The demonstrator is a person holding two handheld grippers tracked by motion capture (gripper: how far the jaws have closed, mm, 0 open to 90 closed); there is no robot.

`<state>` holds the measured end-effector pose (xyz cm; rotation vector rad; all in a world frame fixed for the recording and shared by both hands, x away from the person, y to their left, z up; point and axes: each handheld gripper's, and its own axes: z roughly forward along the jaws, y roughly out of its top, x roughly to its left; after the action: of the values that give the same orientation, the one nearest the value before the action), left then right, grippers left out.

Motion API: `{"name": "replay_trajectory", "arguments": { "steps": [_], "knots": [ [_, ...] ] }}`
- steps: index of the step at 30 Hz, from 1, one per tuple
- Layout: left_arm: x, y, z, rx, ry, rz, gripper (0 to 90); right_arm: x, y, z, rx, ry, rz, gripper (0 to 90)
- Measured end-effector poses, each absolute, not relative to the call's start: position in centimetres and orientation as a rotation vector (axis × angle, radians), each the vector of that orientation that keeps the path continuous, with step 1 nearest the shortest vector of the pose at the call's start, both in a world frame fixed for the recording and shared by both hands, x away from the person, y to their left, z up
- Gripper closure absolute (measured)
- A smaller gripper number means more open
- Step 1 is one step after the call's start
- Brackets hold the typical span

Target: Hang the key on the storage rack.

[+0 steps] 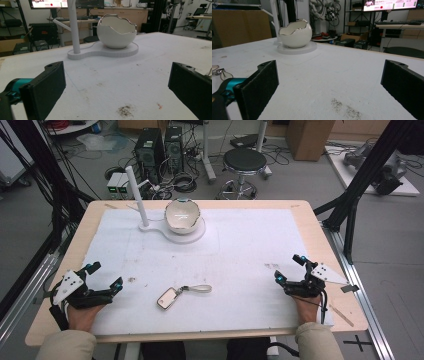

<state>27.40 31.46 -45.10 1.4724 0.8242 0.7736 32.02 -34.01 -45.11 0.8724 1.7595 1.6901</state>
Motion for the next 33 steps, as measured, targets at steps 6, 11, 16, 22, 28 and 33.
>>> {"name": "replay_trajectory", "arguments": {
  "steps": [6,11,16,22,28,33],
  "knots": [
    [27.4,31.5,-45.1,1.467,0.826,0.772,1.7,32.0,-34.0,-45.1,0.871,1.76,1.688,0.5],
    [27.5,31.6,-45.1,1.464,0.835,0.757,1.7,32.0,-34.0,-45.1,0.867,1.757,1.685,0.5],
    [27.8,31.9,-45.0,1.451,0.853,0.745,1.7,32.0,-33.9,-45.1,0.858,1.765,1.674,0.5],
    [28.5,31.6,-43.3,1.512,0.812,0.718,1.7,32.0,-33.9,-45.1,0.855,1.766,1.667,0.5],
    [30.3,29.5,-38.6,1.706,0.64,0.61,1.7,32.0,-33.8,-45.1,0.848,1.763,1.667,0.5],
    [31.7,26.7,-35.7,1.862,0.512,0.563,1.7,32.0,-33.8,-45.1,0.848,1.763,1.667,0.5]
  ]
}}
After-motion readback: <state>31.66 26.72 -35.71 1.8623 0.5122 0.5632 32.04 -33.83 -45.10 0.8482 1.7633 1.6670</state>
